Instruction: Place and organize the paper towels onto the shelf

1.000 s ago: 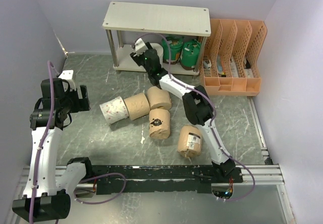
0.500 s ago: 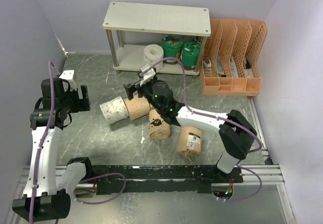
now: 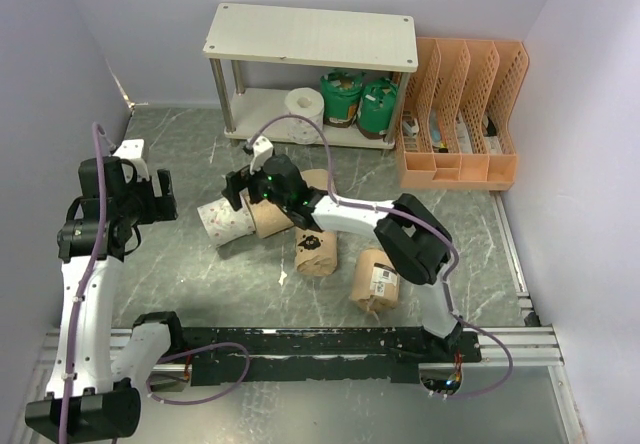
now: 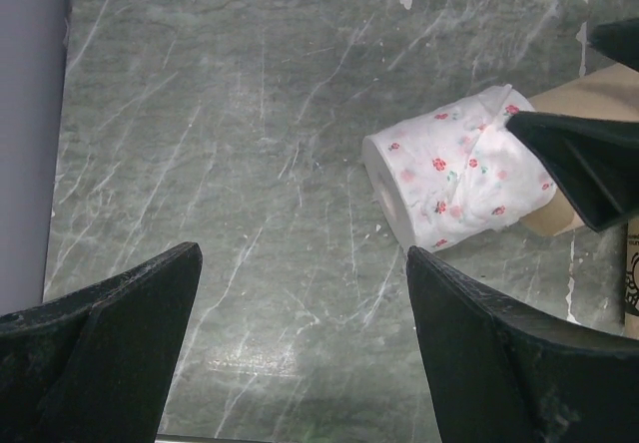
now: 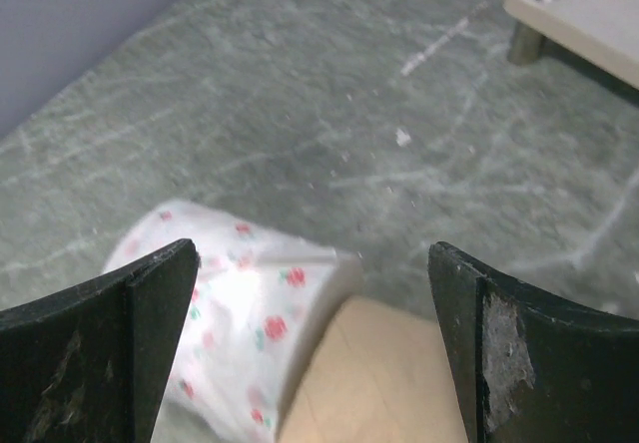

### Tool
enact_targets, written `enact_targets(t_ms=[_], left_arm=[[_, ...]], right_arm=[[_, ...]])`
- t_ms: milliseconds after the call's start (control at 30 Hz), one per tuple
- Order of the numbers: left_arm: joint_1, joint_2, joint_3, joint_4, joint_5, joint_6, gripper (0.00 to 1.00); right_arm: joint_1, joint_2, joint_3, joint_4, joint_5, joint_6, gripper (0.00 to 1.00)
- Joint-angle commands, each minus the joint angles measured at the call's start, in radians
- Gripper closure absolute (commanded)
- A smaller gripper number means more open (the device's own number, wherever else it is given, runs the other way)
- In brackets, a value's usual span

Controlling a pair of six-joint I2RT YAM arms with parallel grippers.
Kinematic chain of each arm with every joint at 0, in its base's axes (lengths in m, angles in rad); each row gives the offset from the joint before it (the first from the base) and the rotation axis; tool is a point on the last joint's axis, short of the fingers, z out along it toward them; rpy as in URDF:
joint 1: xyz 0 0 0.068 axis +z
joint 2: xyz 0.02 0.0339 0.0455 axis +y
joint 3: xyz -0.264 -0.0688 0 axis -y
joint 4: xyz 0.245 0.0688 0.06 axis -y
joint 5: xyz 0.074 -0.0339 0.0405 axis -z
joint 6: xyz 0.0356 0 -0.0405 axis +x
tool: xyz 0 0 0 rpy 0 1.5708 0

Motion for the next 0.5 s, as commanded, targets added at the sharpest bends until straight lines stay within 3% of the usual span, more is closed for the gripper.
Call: enact_targets(t_ms=[0, 467], left_arm=[[0.014, -0.046, -0.005, 0.031, -0.019, -0.010, 0.05], [0.014, -0.048, -0.005, 0.030, -0.025, -0.012, 0.05]], right_arm=[[0.001, 0.080, 0.132, -0.100, -0.094, 0.029, 0.00], [0.000, 0.068, 0.129, -0.203, -0.199, 0.079, 0.05]])
